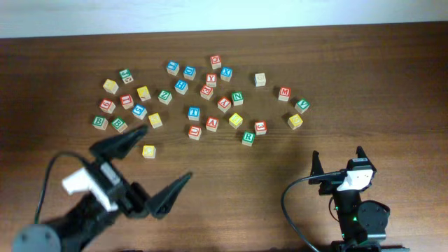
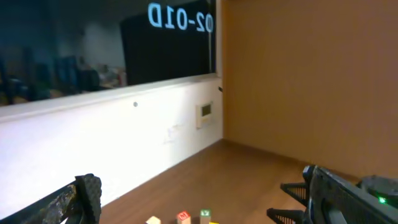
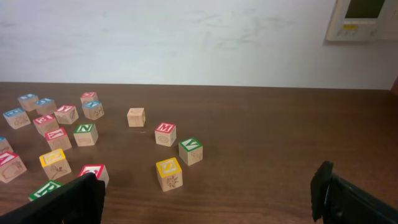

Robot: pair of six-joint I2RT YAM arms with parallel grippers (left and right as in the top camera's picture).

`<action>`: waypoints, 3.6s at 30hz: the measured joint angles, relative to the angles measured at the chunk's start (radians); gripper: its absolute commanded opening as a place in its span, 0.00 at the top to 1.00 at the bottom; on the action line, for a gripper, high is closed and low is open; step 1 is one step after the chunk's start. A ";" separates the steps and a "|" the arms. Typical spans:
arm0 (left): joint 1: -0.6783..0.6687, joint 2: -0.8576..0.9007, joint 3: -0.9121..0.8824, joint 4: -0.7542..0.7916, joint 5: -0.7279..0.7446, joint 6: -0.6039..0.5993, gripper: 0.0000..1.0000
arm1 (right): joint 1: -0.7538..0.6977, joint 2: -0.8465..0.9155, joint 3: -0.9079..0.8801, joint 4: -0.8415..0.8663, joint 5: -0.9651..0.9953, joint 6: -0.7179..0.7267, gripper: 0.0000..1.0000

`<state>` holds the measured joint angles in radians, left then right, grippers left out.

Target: Spell out ICRA

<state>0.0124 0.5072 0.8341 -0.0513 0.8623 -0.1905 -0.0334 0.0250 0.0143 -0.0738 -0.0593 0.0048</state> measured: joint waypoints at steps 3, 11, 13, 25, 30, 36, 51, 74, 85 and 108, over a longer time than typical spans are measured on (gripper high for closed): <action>0.000 0.095 0.013 0.008 0.058 0.000 0.01 | 0.000 -0.001 0.000 0.000 0.000 0.000 0.02; -0.002 0.225 0.045 -0.507 -0.186 0.047 0.01 | 0.000 -0.001 0.000 0.000 0.000 0.000 0.02; -0.015 0.254 0.065 -0.590 -0.270 0.057 0.01 | 0.000 -0.001 0.000 0.000 0.000 -0.001 0.02; -0.141 0.351 0.197 -0.672 -0.263 0.046 0.01 | 0.000 -0.001 0.000 0.000 0.000 0.000 0.02; -0.220 0.390 0.266 -0.776 -0.414 -0.009 0.01 | 0.000 -0.001 0.000 0.000 0.000 0.000 0.02; -0.496 0.700 0.523 -1.005 -0.752 -0.038 0.01 | 0.000 -0.001 0.000 0.000 0.000 -0.001 0.02; -0.562 1.081 0.535 -0.977 -0.826 -0.146 0.01 | 0.000 0.000 0.000 0.000 0.000 0.000 0.02; -0.562 1.138 0.537 -0.731 -1.067 -0.256 0.01 | 0.000 0.000 0.000 0.000 0.000 0.000 0.02; -0.563 1.272 0.538 -0.706 -0.807 -0.327 0.00 | 0.000 -0.001 0.000 0.000 0.000 0.000 0.02; -0.681 1.414 0.539 -0.639 -0.791 -0.303 0.12 | 0.000 -0.001 0.000 0.000 0.000 0.000 0.02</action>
<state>-0.6685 1.9209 1.3727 -0.6907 0.0715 -0.4938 -0.0334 0.0242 0.0139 -0.0734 -0.0597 0.0044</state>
